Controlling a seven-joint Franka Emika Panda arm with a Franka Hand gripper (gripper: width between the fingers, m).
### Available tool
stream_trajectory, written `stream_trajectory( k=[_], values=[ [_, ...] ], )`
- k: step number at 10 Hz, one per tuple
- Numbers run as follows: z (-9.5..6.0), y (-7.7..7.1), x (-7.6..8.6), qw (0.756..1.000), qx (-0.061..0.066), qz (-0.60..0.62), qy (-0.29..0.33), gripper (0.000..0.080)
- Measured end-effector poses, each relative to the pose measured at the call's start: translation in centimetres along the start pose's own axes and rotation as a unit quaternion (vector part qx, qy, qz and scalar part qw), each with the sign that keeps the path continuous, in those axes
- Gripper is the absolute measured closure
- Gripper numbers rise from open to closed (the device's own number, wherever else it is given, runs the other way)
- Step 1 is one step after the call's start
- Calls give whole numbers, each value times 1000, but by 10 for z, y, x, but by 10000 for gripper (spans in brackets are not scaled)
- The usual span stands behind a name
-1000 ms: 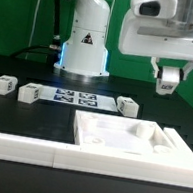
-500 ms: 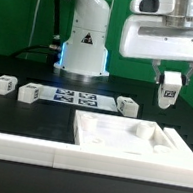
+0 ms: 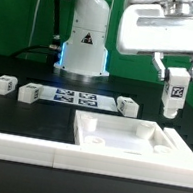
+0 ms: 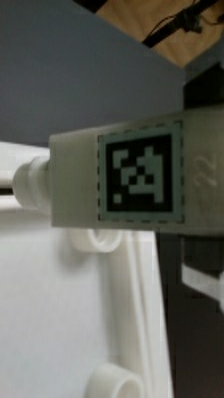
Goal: Assemble one leg
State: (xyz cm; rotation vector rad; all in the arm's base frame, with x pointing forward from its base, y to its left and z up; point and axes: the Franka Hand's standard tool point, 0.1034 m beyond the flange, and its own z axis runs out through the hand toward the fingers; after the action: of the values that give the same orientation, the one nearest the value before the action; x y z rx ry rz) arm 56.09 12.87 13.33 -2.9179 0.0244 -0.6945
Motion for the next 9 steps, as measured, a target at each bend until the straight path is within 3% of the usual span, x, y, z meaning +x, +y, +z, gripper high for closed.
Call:
stream_trajectory(
  k=[1, 3, 5, 6, 9],
  values=[
    [0, 0, -2, 999, 1, 3, 46, 507],
    [4, 1, -8, 999, 0, 0, 51, 506],
    [27, -5, -21, 998, -8, -52, 37, 506],
    [28, -3, -7, 996, -12, -69, 47, 506],
    [39, 12, 12, 994, -22, -100, 37, 506]
  ],
)
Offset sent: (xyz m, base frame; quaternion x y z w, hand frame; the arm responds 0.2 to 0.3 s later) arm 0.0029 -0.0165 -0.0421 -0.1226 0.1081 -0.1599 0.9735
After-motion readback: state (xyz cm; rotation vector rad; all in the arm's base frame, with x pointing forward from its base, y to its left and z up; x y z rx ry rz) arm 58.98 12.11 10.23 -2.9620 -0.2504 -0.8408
